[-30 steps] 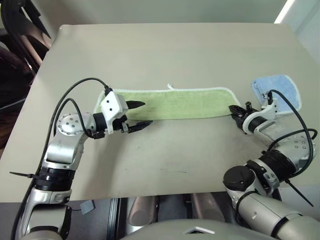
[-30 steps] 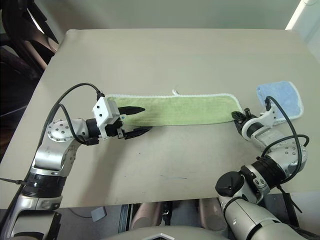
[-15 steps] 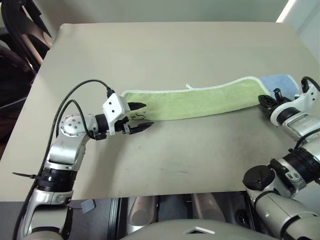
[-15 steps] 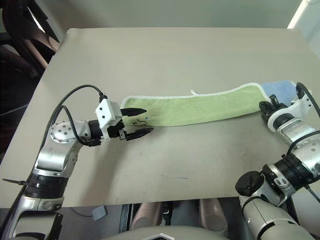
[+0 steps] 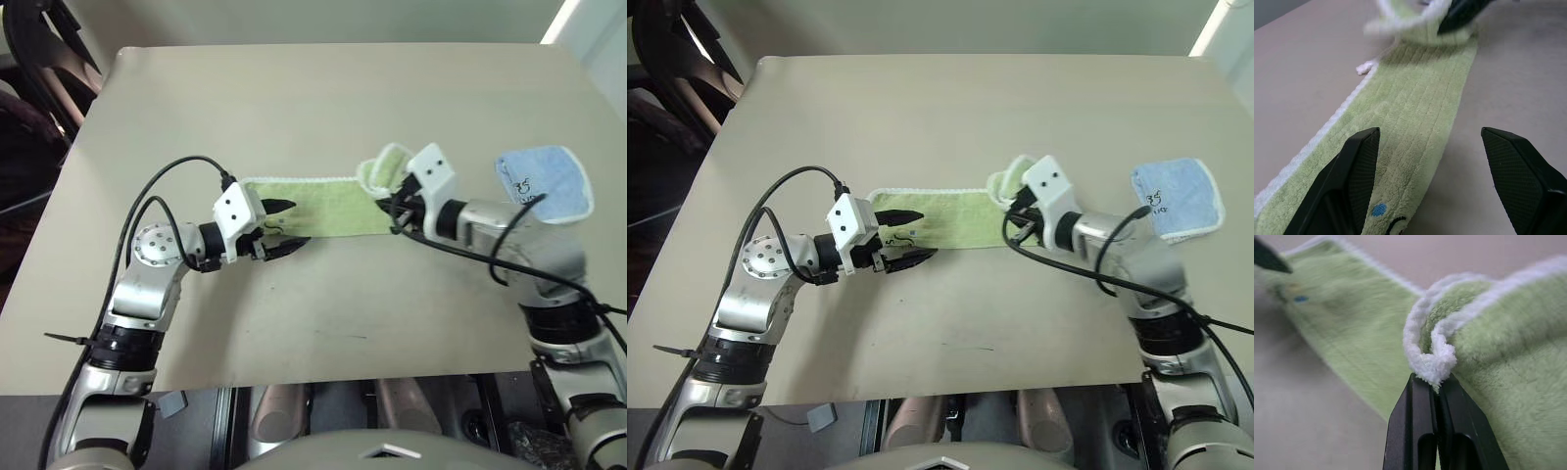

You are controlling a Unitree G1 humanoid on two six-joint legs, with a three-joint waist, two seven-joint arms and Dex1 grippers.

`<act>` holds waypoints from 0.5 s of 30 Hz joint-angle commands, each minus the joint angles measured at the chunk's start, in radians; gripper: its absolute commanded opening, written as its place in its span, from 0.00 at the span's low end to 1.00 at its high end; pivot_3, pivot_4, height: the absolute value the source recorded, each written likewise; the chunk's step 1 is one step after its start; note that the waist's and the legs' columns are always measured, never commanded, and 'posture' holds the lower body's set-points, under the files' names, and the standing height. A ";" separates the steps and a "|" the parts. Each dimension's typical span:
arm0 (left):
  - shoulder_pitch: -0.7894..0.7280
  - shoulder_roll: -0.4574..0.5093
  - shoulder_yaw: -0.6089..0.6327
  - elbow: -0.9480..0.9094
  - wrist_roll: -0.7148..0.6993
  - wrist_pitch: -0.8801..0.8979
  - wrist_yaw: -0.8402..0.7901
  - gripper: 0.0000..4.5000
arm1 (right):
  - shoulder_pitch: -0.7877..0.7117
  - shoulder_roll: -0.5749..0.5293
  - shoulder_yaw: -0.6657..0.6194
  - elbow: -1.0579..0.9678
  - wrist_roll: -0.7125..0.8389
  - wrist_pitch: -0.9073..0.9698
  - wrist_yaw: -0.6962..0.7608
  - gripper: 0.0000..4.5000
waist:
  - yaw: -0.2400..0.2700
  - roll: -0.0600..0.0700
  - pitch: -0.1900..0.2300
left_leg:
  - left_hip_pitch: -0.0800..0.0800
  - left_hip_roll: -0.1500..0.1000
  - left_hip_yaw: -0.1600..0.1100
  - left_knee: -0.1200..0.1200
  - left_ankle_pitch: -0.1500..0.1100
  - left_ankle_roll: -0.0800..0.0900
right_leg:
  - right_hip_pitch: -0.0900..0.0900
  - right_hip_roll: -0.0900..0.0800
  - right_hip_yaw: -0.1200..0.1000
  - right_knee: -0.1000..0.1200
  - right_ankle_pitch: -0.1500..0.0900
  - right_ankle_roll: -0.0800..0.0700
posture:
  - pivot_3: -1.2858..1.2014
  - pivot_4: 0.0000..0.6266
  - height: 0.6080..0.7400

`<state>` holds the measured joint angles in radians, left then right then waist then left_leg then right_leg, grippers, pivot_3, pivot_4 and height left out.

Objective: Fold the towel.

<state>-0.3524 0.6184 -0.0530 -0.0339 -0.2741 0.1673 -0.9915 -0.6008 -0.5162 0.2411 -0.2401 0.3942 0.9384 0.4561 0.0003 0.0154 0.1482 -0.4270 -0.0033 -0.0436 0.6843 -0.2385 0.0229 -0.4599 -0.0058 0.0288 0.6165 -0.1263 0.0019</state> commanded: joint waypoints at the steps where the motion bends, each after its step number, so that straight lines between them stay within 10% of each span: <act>1: 0.020 0.007 0.025 -0.045 -0.001 -0.005 0.022 0.79 | -0.029 0.016 0.008 0.034 -0.052 -0.068 0.017 0.02 | 0.000 0.000 0.000 | 0.000 0.000 0.000 0.000 0.000 0.000 | 0.000 0.000 0.000 -0.001 0.000 -0.001 | 0.52 0.24 0.97; 13: 0.110 0.017 0.076 -0.129 -0.050 0.058 0.067 0.79 | 0.041 0.018 -0.116 -0.084 0.037 -0.043 0.096 0.82 | -0.001 0.000 0.000 | 0.000 0.000 0.000 0.000 0.000 0.000 | 0.001 0.000 0.000 -0.003 0.001 -0.004 | 0.52 0.24 0.97; 15: 0.124 0.005 0.103 -0.141 -0.090 0.092 0.084 0.79 | 0.046 0.022 -0.153 -0.101 0.055 -0.044 0.095 0.82 | -0.002 0.000 0.000 | 0.000 0.000 0.001 0.000 0.000 0.000 | 0.001 0.000 0.000 -0.003 0.001 -0.004 | 0.52 0.24 0.97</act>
<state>-0.2364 0.6286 0.0042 -0.1272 -0.3240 0.2363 -0.9244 -0.5489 -0.4895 0.1506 -0.2862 0.4236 0.9032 0.5396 -0.0016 0.0152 0.1481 -0.4271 -0.0032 -0.0429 0.6839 -0.2384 0.0228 -0.4590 -0.0056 0.0285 0.6132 -0.1254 -0.0024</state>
